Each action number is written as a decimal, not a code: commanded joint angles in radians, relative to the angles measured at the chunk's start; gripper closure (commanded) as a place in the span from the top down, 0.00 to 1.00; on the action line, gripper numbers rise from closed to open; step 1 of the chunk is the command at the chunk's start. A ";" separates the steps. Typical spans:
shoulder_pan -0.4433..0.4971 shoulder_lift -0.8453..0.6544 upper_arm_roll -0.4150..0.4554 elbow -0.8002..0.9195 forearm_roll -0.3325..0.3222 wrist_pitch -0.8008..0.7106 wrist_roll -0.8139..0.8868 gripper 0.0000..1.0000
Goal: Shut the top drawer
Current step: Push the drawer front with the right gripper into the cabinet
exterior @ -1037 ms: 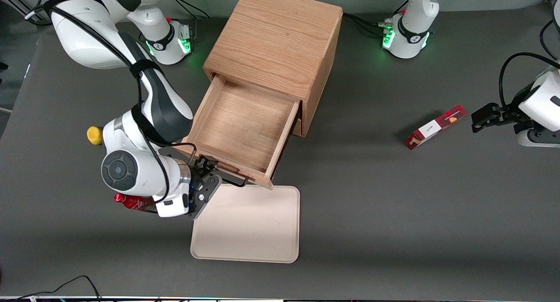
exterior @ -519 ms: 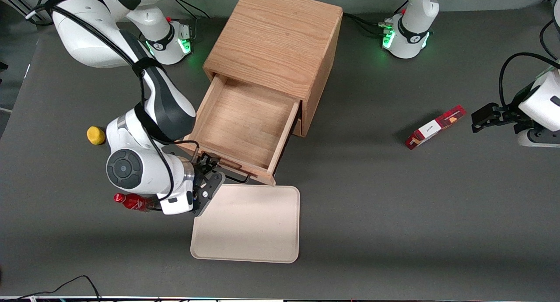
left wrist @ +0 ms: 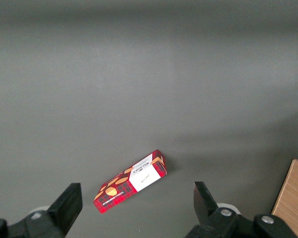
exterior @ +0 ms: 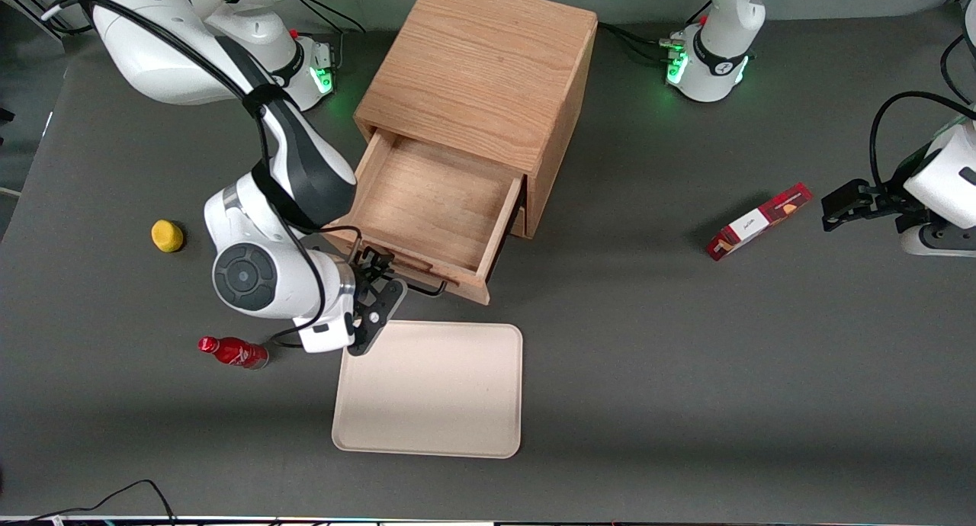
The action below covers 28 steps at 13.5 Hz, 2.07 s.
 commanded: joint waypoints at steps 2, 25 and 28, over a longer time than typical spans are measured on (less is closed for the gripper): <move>0.001 -0.069 0.028 -0.106 0.038 0.001 0.070 1.00; -0.002 -0.157 0.166 -0.287 0.084 -0.043 0.259 1.00; -0.002 -0.158 0.173 -0.288 0.084 -0.045 0.267 1.00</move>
